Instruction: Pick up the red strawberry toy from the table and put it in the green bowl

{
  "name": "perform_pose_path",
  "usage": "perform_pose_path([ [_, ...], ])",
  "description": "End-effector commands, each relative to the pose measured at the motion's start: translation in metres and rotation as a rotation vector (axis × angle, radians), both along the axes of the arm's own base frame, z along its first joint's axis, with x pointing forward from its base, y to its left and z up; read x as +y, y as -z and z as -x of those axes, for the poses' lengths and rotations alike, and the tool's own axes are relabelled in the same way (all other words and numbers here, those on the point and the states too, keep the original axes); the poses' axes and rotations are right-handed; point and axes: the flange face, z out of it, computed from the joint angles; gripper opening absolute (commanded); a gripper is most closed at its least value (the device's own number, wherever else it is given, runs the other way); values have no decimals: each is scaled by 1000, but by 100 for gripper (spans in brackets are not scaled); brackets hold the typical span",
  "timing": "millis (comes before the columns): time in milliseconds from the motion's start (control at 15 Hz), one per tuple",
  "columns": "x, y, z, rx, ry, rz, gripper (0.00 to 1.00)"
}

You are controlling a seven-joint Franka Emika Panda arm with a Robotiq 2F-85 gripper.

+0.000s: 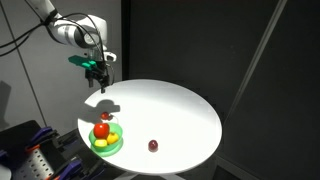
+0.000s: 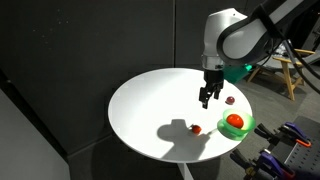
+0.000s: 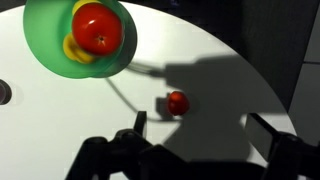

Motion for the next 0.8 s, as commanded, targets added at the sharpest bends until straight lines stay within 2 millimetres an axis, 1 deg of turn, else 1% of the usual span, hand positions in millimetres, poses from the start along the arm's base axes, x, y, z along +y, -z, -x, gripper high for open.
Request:
perform_pose_path([
  [0,3,15,-5,-5,-5,18,100],
  [333,3,44,-8,-13,-26,29,100],
  [733,11,79,-9,-41,-44,43,100],
])
